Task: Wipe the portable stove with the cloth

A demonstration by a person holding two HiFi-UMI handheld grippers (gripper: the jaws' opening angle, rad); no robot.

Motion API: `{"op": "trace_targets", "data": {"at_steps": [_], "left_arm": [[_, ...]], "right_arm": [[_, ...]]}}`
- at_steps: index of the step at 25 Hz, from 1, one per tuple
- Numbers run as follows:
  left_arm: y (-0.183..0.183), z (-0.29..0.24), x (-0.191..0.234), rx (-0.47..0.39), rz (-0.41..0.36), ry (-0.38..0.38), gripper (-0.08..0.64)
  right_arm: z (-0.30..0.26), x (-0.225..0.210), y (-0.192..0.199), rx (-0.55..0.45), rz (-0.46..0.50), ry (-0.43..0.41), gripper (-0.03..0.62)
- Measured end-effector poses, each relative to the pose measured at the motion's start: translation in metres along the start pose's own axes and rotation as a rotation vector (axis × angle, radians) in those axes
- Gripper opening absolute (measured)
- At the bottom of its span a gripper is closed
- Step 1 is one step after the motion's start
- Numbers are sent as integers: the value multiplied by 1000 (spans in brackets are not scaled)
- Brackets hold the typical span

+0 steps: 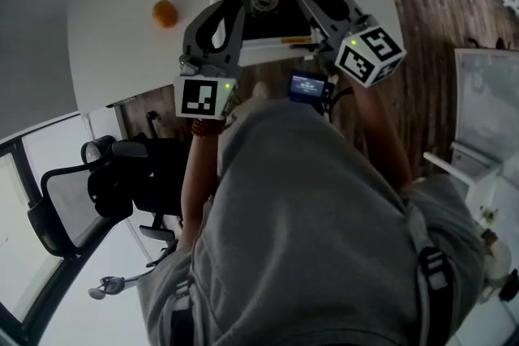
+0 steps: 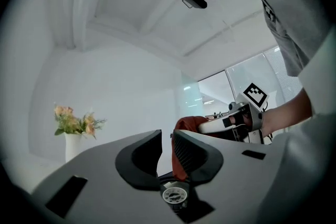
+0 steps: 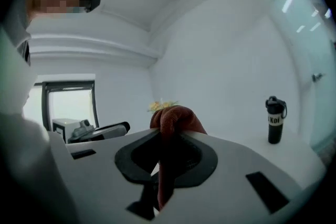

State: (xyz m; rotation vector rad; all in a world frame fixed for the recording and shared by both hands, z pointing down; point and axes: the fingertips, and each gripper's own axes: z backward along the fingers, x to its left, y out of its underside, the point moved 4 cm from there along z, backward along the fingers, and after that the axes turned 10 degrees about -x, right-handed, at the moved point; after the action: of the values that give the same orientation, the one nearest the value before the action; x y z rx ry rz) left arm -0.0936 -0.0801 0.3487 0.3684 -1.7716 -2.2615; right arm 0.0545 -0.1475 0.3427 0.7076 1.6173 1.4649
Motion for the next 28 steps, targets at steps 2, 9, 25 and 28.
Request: {"op": "trace_targets", "data": {"at_steps": [2,9,25,28], "left_arm": [[2,-1,-4,1,-23,-7,66],[27,8,-6,68,-56,-151,43],[47,10,-17,119,-31,-157,40],[49,11,-19,123,-22,-155,40]], "right_arm": [[8,-3,6,-34,-46,45,49],[31,3,18,-79,57,125,50],[40,25,36,-49,258,264,49],[41,25,39,-43,258,260,49]]}}
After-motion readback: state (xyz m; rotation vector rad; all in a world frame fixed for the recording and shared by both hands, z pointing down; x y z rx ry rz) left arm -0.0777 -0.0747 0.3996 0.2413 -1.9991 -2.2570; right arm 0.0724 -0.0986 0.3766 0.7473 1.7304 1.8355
